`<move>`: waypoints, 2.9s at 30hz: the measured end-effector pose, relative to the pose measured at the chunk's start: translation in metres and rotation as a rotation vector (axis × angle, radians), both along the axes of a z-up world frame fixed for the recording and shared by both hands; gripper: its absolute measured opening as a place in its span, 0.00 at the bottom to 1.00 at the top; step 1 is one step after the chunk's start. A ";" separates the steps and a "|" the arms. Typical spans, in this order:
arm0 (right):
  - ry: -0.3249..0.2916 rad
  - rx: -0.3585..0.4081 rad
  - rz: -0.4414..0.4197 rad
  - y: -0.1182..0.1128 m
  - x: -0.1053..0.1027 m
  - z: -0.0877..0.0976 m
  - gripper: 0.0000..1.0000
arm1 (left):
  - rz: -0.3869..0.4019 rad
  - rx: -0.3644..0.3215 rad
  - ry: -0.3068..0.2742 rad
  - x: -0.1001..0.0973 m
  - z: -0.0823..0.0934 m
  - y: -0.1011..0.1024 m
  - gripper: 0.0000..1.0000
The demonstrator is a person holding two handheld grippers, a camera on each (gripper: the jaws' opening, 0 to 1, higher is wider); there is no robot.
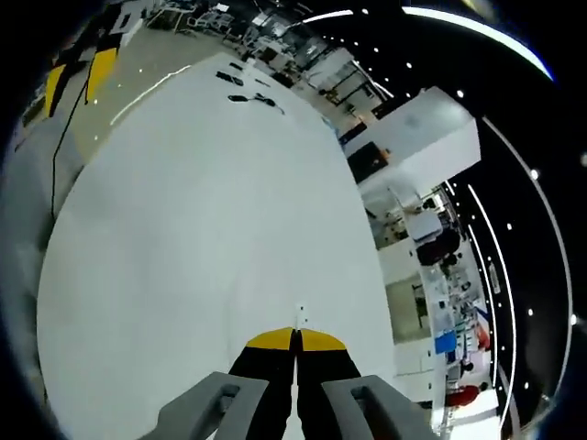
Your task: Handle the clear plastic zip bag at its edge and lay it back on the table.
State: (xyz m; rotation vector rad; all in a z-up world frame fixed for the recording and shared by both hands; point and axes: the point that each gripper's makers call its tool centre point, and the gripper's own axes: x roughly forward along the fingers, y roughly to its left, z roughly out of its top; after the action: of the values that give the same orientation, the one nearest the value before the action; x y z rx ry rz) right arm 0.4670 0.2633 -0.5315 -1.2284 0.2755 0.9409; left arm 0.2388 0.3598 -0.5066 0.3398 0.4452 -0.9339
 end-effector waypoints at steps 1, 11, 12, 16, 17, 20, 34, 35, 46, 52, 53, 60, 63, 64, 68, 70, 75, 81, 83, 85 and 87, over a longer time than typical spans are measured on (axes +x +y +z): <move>0.005 0.001 -0.003 0.001 0.002 -0.004 0.00 | 0.002 0.000 0.001 0.000 -0.001 0.000 0.20; -0.062 -0.030 0.079 0.011 -0.007 -0.037 0.00 | 0.016 -0.011 0.027 0.001 -0.008 0.001 0.20; -0.053 -0.033 0.078 0.010 -0.010 -0.045 0.00 | 0.015 -0.011 0.030 0.001 -0.009 0.000 0.20; -0.006 -0.025 0.087 0.011 -0.027 -0.066 0.00 | 0.017 -0.013 0.038 -0.001 -0.012 -0.001 0.20; -0.019 -0.029 0.091 0.010 -0.030 -0.068 0.00 | 0.018 -0.013 0.041 -0.001 -0.013 0.000 0.20; -0.005 -0.032 0.094 0.010 -0.041 -0.079 0.00 | 0.019 -0.014 0.047 -0.002 -0.015 -0.001 0.20; 0.025 -0.040 0.130 0.019 -0.079 -0.120 0.00 | 0.011 -0.020 0.068 -0.007 -0.023 -0.003 0.19; 0.018 -0.047 0.138 0.019 -0.080 -0.125 0.00 | 0.012 -0.020 0.069 -0.007 -0.023 -0.002 0.19; 0.054 -0.054 0.130 0.017 -0.095 -0.154 0.00 | 0.015 -0.024 0.080 -0.007 -0.028 -0.001 0.19; 0.101 -0.053 0.099 0.016 -0.100 -0.167 0.00 | 0.015 -0.022 0.086 -0.008 -0.031 -0.001 0.19; 0.095 -0.053 0.102 0.017 -0.100 -0.167 0.00 | 0.015 -0.021 0.087 -0.008 -0.031 -0.001 0.19; 0.146 -0.047 0.085 0.021 -0.108 -0.177 0.00 | 0.018 -0.022 0.094 -0.010 -0.034 -0.001 0.19; 0.149 -0.051 0.095 0.024 -0.112 -0.180 0.00 | 0.019 -0.024 0.097 -0.012 -0.035 -0.002 0.19; 0.149 -0.052 0.095 0.024 -0.112 -0.180 0.00 | 0.019 -0.024 0.098 -0.013 -0.036 -0.002 0.19; 0.167 -0.046 0.079 0.023 -0.113 -0.182 0.01 | 0.023 -0.025 0.102 -0.015 -0.037 -0.001 0.19; 0.172 -0.045 0.082 0.023 -0.115 -0.183 0.02 | 0.026 -0.027 0.104 -0.016 -0.038 0.000 0.19; 0.198 -0.042 0.084 0.022 -0.120 -0.186 0.09 | 0.031 -0.029 0.105 -0.019 -0.040 0.000 0.19; 0.221 -0.035 0.090 0.020 -0.130 -0.186 0.16 | 0.031 -0.029 0.110 -0.024 -0.042 -0.001 0.19; 0.224 -0.032 0.086 0.019 -0.132 -0.186 0.17 | 0.030 -0.027 0.110 -0.025 -0.043 -0.001 0.19; 0.231 -0.030 0.082 0.018 -0.134 -0.185 0.20 | 0.030 -0.028 0.111 -0.026 -0.043 -0.001 0.19; 0.242 -0.022 0.078 0.016 -0.136 -0.184 0.22 | 0.028 -0.026 0.111 -0.027 -0.043 -0.002 0.19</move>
State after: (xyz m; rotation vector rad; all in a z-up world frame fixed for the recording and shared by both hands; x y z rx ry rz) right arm 0.3309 0.2797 -0.7153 -1.1524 0.4332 1.1586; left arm 0.2118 0.3580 -0.5498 0.2583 0.5372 -0.9335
